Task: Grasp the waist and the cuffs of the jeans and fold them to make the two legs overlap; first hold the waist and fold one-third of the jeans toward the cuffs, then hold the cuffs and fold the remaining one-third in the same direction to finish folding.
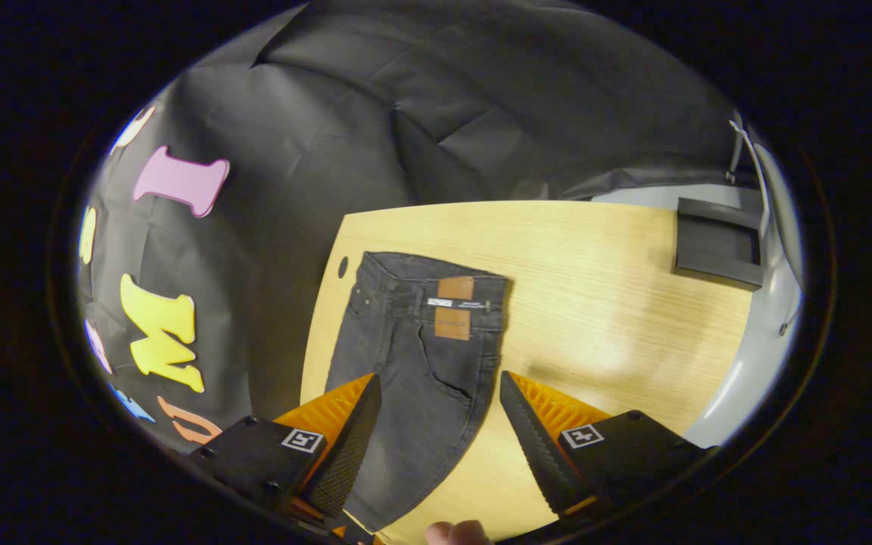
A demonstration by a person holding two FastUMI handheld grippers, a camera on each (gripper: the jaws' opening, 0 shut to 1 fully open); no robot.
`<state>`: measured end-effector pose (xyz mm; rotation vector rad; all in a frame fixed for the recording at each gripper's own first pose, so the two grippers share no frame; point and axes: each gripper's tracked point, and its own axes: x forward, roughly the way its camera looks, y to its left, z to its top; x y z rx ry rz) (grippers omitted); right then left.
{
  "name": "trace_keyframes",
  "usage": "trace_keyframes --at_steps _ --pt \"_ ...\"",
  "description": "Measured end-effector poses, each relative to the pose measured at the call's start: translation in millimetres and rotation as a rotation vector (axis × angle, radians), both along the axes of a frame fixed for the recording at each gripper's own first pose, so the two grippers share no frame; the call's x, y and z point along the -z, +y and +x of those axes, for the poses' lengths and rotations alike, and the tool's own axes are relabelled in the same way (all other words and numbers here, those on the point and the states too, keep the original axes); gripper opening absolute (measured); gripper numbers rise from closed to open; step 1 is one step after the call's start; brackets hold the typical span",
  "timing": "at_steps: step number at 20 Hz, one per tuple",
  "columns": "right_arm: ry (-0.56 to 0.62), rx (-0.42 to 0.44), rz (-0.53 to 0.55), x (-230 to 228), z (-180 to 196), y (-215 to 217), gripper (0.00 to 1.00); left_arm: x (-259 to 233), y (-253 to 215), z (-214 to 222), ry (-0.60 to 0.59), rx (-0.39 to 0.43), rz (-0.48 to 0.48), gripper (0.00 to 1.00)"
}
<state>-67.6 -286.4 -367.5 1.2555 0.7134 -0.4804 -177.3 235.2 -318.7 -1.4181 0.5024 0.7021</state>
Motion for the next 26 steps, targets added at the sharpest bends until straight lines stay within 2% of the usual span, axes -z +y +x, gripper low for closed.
trace_keyframes --at_steps 3,7,8,11,12,14,15,17,20,22,23,24,25,26 --pt "0.021 0.015 0.018 15.6 3.5 -3.8 0.98 -0.2 12.2 -49.3 0.020 -0.031 -0.031 1.00" --pt "0.053 0.006 0.010 26.3 7.9 -7.4 0.98 7.5 11.6 -23.5 0.029 -0.014 -0.023 1.00" --pt "0.056 0.006 0.011 28.7 10.7 -8.1 0.92 10.7 12.3 -11.8 0.032 -0.005 -0.014 0.99" --pt "0.051 -0.006 0.008 34.5 23.6 -8.4 0.92 14.1 14.5 3.9 0.039 0.010 0.003 0.99" --pt "0.046 -0.011 0.002 35.0 28.2 -8.9 0.95 14.3 14.8 7.0 0.034 0.011 0.006 0.99" --pt "0.045 -0.027 -0.004 35.6 39.1 -9.2 0.95 14.5 18.0 13.7 0.022 0.004 0.003 0.99" --pt "0.045 -0.033 -0.005 37.0 43.4 -9.8 0.92 13.8 18.9 16.8 0.015 0.002 0.001 0.99" --pt "0.041 -0.027 0.003 37.3 47.8 -10.9 0.94 11.7 18.5 26.3 0.002 0.000 -0.005 1.00" --pt "0.039 -0.020 0.020 38.2 54.4 -8.3 0.94 12.9 15.1 43.3 -0.006 0.031 0.002 0.99" --pt "0.072 -0.051 -0.001 41.9 59.3 -4.9 0.92 14.2 12.6 54.4 -0.001 0.061 0.017 0.98" --pt "0.104 -0.077 -0.025 45.9 61.1 -4.0 0.95 14.0 11.7 57.0 0.006 0.076 0.028 0.98" --pt "0.142 -0.105 -0.055 50.6 61.9 -2.1 0.89 15.7 11.0 58.5 0.016 0.090 0.035 0.97" --pt "0.187 -0.129 -0.093 54.2 59.3 -1.9 0.90 17.8 10.0 60.2 0.027 0.101 0.036 0.96" --pt "0.212 -0.145 -0.121 56.8 57.6 -2.5 0.82 20.9 10.2 61.6 0.036 0.105 0.037 0.91"
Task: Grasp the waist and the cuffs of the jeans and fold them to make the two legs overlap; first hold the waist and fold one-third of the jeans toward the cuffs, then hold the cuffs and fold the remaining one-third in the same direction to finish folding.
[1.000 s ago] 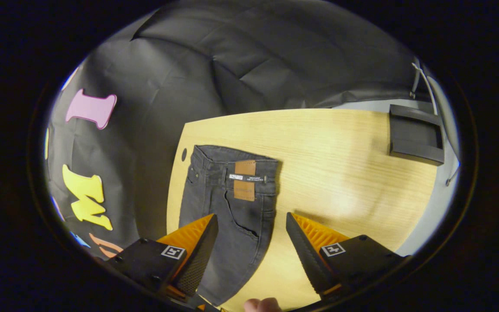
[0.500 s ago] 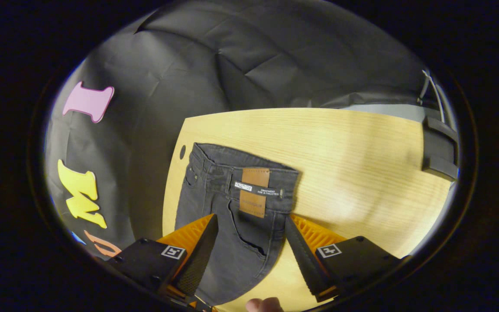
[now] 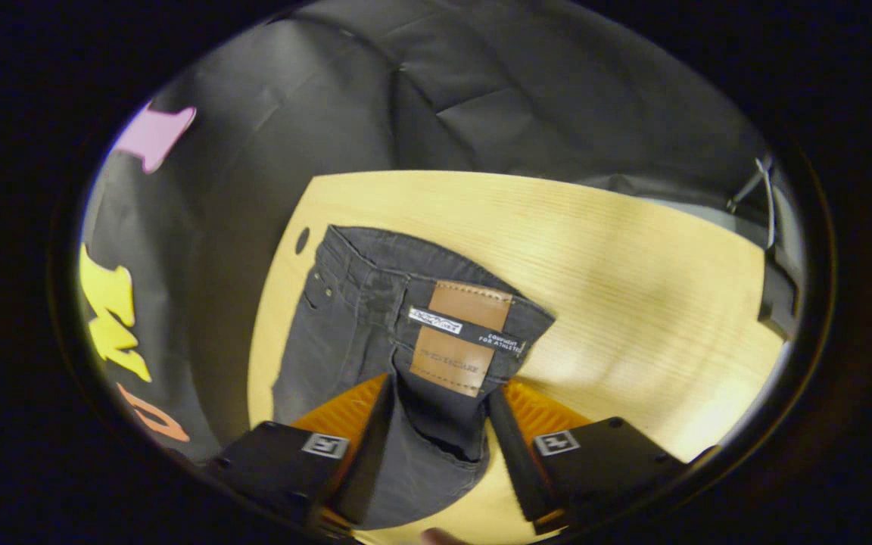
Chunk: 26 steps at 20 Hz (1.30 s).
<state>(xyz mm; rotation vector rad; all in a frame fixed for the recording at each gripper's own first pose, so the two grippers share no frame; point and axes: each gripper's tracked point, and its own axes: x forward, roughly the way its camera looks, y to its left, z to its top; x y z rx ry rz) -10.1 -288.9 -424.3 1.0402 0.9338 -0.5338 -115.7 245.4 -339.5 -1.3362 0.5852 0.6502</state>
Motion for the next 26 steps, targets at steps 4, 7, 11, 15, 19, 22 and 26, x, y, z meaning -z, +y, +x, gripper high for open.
trace_keyframes --at_steps 4,7,11,15,19,22,26 --pt "0.024 0.043 0.042 1.4 -1.3 -2.9 0.41 2.6 -0.4 -1.1 0.013 0.001 -0.016 0.82" --pt "0.014 0.092 0.143 1.0 2.9 1.6 0.28 -6.4 -3.3 3.2 -0.031 -0.012 -0.081 0.55" --pt "0.006 0.075 0.154 -14.7 -3.3 5.4 0.09 1.8 0.9 -10.0 0.039 -0.022 -0.111 0.14" --pt "-0.004 0.041 0.164 -31.3 0.9 8.6 0.09 -14.2 0.1 -8.6 0.052 0.014 -0.089 0.04" --pt "-0.019 0.019 0.187 -63.2 16.3 15.6 0.09 -45.2 -2.2 1.7 0.076 0.037 -0.084 0.04" --pt "0.004 0.001 0.205 -88.2 32.4 20.4 0.09 -78.2 0.2 24.2 0.060 0.055 -0.067 0.03" --pt "0.017 -0.011 0.249 -113.5 76.9 28.7 0.09 -102.2 5.3 70.0 0.036 0.088 -0.101 0.03"
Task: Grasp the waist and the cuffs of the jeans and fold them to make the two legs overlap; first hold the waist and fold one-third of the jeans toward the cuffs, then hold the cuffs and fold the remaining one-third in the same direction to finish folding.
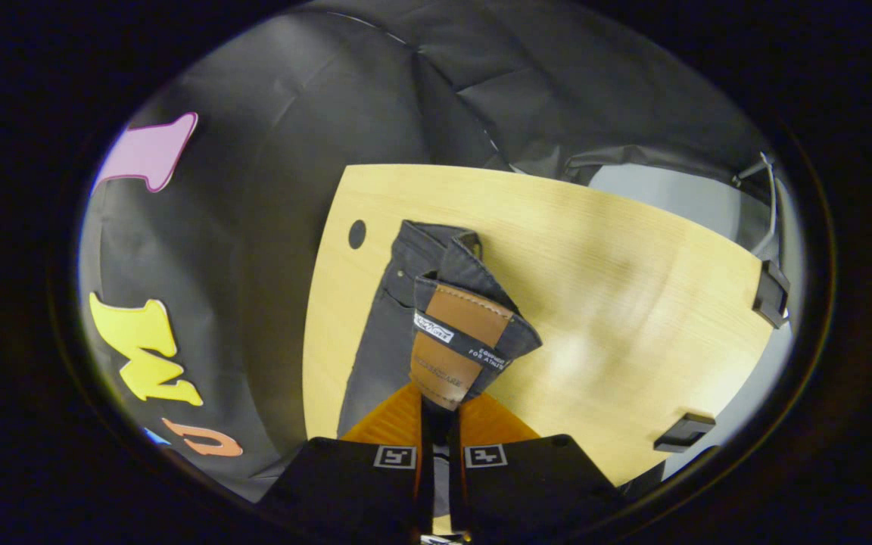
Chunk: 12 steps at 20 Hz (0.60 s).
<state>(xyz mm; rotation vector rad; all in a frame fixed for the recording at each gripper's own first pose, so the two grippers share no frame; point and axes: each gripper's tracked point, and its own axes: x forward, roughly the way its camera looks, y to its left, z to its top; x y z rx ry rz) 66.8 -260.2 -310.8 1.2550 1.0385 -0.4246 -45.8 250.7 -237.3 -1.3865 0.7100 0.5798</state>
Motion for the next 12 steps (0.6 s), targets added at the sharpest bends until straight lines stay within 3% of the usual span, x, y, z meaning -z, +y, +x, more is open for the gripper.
trace_keyframes --at_steps 7,10,12 --pt "0.005 -0.015 0.031 -10.8 80.0 3.9 0.09 2.4 23.1 73.8 0.045 -0.069 -0.120 0.03" --pt "0.013 -0.013 0.035 2.7 110.4 2.4 0.05 22.0 23.0 111.8 0.077 -0.040 -0.136 0.03" --pt "0.024 -0.005 0.037 17.2 127.4 3.0 0.09 40.2 23.5 134.4 0.100 -0.009 -0.125 0.03"
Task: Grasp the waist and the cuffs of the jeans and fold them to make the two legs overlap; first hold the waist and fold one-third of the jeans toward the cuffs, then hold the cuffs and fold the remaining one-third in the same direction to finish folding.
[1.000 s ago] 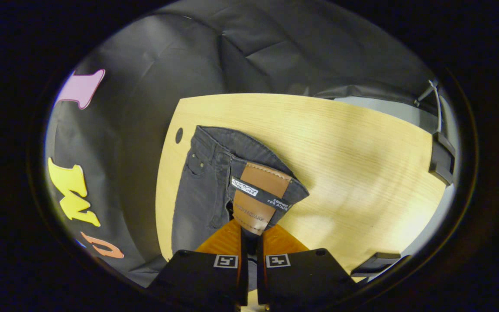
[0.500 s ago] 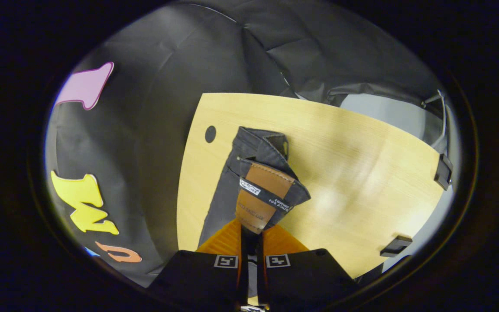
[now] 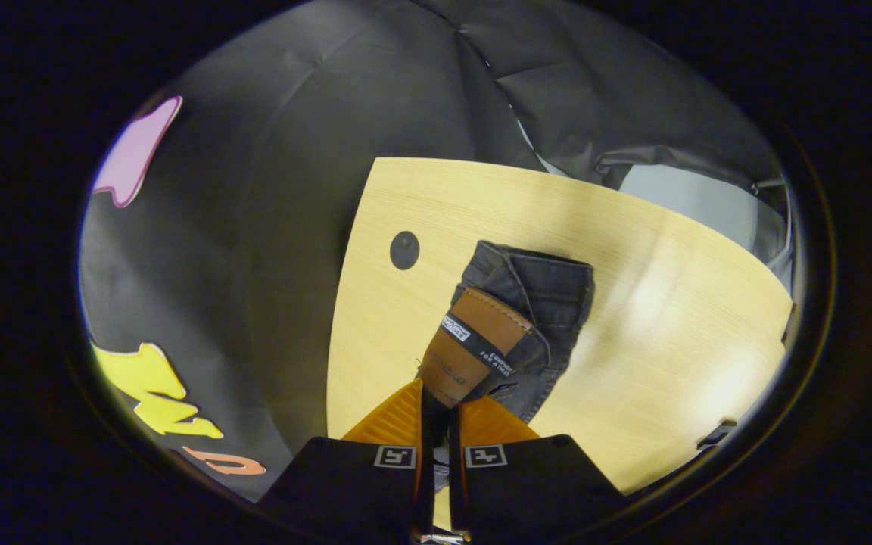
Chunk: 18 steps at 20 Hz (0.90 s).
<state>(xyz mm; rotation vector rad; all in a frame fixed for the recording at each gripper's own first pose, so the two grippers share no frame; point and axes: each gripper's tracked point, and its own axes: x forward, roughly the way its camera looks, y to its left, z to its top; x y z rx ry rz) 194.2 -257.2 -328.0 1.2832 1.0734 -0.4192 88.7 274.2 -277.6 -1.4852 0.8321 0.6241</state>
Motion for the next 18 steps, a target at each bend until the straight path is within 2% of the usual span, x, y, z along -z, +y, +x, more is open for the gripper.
trace_keyframes --at_steps 5,6,7,8,9,10,12,13,14,15,16,17,18 --pt "0.017 0.054 0.042 39.8 28.4 1.2 0.09 47.7 -11.4 35.6 0.040 0.054 0.035 0.03" --pt "0.024 0.061 0.043 45.1 32.7 1.5 0.05 56.9 -14.1 39.8 0.055 0.069 0.049 0.03" --pt "0.033 0.061 0.041 50.2 35.0 3.1 0.13 64.7 -17.9 42.0 0.071 0.088 0.061 0.03" --pt "0.037 0.065 0.037 53.6 37.1 2.9 0.09 73.2 -21.2 43.8 0.086 0.108 0.068 0.03" --pt "0.033 0.073 0.038 55.3 39.3 2.7 0.09 79.0 -24.5 45.7 0.101 0.126 0.082 0.03" --pt "0.033 0.082 0.038 58.9 41.4 3.4 0.17 81.7 -27.7 47.3 0.111 0.140 0.091 0.04" --pt "0.035 0.090 0.041 59.4 41.6 2.9 0.23 83.3 -34.5 49.4 0.118 0.156 0.101 0.08" --pt "0.022 0.096 0.049 56.0 44.2 3.0 0.24 83.8 -38.2 48.9 0.129 0.161 0.102 0.00" --pt "0.016 0.099 0.049 57.2 46.6 3.5 0.25 80.8 -42.0 50.5 0.124 0.162 0.100 0.14" --pt "0.016 0.096 0.043 56.8 45.7 2.3 0.28 75.7 -46.8 53.1 0.116 0.167 0.101 0.15" --pt "0.010 0.094 0.039 55.2 44.3 3.7 0.48 68.6 -52.4 55.3 0.111 0.177 0.107 0.28" --pt "-0.004 0.103 0.039 50.5 45.6 2.3 0.44 59.6 -59.3 58.7 0.102 0.197 0.112 0.27" --pt "-0.017 0.116 0.036 45.3 46.8 0.2 0.55 51.6 -67.4 59.3 0.113 0.227 0.127 0.51"
